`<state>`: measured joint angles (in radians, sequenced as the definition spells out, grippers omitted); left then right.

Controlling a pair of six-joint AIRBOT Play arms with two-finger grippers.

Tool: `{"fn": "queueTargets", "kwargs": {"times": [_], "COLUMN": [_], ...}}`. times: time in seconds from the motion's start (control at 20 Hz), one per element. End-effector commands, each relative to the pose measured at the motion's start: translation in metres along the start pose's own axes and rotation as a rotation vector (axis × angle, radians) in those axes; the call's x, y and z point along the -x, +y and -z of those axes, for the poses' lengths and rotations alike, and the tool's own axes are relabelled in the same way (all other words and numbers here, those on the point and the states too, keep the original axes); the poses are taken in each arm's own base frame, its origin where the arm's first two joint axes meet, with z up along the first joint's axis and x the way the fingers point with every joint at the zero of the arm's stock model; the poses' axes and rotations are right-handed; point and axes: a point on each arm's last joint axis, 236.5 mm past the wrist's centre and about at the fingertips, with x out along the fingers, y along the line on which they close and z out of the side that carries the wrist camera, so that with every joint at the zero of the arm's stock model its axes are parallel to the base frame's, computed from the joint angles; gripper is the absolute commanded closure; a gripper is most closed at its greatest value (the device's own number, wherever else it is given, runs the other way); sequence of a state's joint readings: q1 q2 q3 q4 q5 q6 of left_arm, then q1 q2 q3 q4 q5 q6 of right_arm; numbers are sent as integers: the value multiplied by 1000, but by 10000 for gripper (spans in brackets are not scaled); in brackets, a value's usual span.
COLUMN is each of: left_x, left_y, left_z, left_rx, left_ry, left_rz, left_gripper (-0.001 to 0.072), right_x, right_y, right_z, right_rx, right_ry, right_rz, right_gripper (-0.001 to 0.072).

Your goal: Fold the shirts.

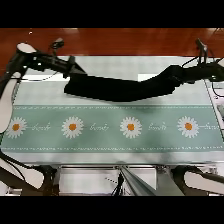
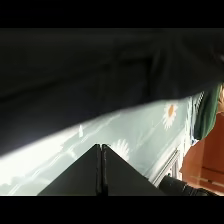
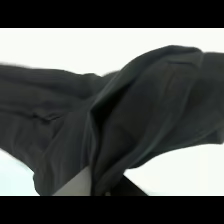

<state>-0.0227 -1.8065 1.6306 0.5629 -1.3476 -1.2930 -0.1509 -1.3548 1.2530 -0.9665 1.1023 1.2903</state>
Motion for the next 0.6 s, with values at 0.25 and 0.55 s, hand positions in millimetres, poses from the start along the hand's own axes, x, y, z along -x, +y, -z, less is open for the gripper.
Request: {"fn": "queueTargets", "kwargs": {"times": [0.25, 0.55], "left_x": [-82, -85], "left_y": [-70, -94], "left_z": [39, 58], "left_rx": [-183, -228], "left_ry": [84, 124], "left_rz": [-4, 7], "left_gripper": [683, 683], "right_x": [97, 111], "right_y": [46, 49], "right_z": [35, 58], "right_rx": [180, 166], "right_ry": [-49, 13], "right_rz": [281, 285], "right_gripper": [683, 683]}}
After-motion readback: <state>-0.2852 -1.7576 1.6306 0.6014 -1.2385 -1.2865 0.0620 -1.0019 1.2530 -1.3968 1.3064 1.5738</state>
